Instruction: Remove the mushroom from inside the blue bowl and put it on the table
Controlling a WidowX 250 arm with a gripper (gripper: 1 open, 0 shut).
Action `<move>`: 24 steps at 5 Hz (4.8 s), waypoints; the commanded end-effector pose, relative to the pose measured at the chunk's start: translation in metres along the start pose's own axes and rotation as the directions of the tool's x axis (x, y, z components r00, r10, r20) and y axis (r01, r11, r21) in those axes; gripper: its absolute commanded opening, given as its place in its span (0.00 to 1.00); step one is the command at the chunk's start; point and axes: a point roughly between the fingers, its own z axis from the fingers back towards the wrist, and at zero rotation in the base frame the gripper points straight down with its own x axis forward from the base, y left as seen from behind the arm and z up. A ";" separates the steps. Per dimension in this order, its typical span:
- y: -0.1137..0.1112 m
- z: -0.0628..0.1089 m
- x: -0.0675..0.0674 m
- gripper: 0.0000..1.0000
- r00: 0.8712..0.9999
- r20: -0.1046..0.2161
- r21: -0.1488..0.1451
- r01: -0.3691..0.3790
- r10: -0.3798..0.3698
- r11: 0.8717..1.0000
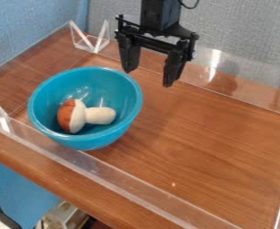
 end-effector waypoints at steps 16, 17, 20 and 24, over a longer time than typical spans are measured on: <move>0.108 -0.100 -0.035 0.00 0.976 -0.086 -0.012 0.200 -0.200 0.980; 0.108 -0.102 -0.034 0.00 0.976 -0.084 -0.018 0.201 -0.202 0.979; 0.107 -0.106 -0.032 0.00 0.975 -0.078 -0.035 0.205 -0.207 0.978; 0.097 -0.048 -0.037 0.00 0.980 0.013 0.013 0.197 -0.197 0.980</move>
